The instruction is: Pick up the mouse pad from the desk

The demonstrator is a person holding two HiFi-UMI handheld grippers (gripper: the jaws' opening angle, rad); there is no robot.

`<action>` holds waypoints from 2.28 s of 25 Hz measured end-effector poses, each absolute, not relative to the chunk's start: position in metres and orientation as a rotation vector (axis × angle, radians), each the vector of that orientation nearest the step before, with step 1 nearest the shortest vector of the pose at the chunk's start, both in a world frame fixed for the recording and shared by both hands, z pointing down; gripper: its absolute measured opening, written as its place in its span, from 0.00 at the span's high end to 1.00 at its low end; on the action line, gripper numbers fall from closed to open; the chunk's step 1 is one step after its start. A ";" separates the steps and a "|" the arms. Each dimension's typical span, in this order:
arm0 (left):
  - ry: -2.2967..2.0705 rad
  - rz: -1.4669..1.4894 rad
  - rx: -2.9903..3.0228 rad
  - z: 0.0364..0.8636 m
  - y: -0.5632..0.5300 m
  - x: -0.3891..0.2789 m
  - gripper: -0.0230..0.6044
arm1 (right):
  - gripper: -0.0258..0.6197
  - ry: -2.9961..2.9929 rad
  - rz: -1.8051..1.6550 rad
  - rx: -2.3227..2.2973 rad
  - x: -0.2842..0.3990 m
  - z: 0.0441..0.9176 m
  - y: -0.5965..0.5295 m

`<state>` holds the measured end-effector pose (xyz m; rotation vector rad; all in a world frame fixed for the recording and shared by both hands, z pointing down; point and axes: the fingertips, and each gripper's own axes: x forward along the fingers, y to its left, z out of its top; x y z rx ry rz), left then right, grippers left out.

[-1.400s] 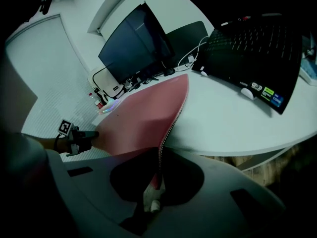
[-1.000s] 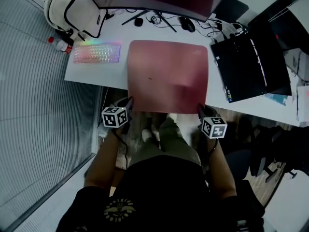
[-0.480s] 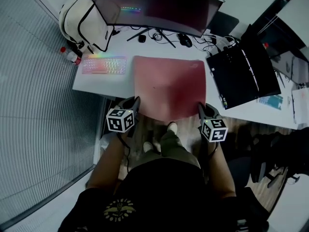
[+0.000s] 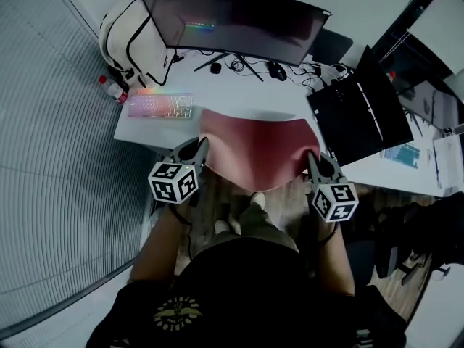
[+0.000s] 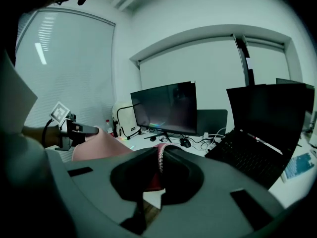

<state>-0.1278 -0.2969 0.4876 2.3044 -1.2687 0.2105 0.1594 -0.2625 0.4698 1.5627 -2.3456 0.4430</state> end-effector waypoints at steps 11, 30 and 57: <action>-1.317 0.072 2.447 0.382 -0.291 -0.133 0.93 | 0.94 -2.498 0.264 1.626 0.149 0.367 -0.255; -1.341 -0.100 2.633 0.245 -0.252 -0.145 0.93 | 0.93 -2.687 -0.058 1.684 0.132 0.219 -0.209; -1.322 -0.125 2.736 0.202 -0.229 -0.142 0.93 | 0.93 -2.684 -0.182 1.716 0.129 0.182 -0.180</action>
